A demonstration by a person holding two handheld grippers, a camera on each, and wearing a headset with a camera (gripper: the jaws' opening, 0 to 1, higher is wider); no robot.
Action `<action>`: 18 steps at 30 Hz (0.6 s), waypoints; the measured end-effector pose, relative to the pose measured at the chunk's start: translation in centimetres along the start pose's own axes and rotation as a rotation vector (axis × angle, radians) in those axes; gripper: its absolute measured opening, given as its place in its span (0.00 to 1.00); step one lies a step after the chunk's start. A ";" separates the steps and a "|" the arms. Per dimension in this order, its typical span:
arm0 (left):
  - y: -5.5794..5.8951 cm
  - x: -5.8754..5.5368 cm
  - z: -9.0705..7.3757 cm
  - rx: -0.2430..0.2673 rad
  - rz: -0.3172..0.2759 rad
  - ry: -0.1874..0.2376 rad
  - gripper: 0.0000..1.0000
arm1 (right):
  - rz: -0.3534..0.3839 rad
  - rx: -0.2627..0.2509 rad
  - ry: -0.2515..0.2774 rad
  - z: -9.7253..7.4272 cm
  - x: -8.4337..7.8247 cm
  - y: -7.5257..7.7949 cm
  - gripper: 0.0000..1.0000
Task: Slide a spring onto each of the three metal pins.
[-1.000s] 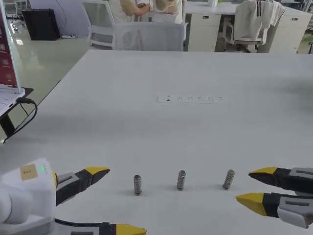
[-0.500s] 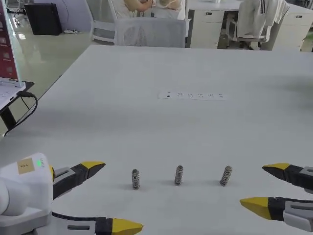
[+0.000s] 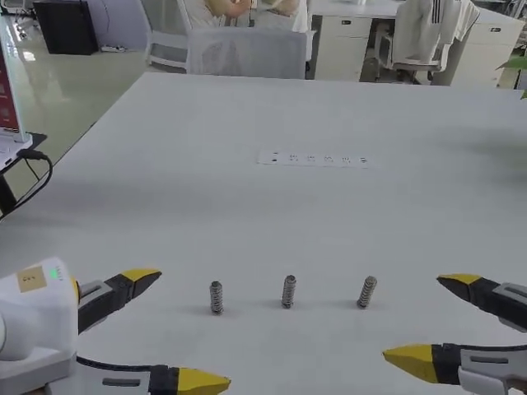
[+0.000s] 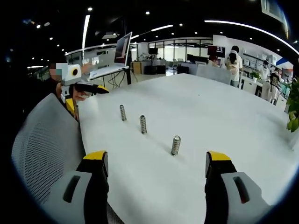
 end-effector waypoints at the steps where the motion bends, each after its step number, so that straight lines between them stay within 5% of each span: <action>1: 0.0 -0.1 0.0 0.001 -0.002 -0.003 0.98 | 0.007 0.001 0.003 0.0 0.0 0.0 0.87; 18: -0.5 -0.3 0.2 0.018 -0.009 -0.012 0.98 | 0.010 0.009 0.024 0.7 -0.2 0.5 0.89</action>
Point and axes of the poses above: the centre of the closed fingertips' face, and the gripper's own axes: z roughly forward along the fingers, y roughly to its right, x roughly out of its top, the point moved 5 cm from there along -z, roughly backward along the fingers, and after that the axes turned 3 degrees about -z, right-handed, at the moved point
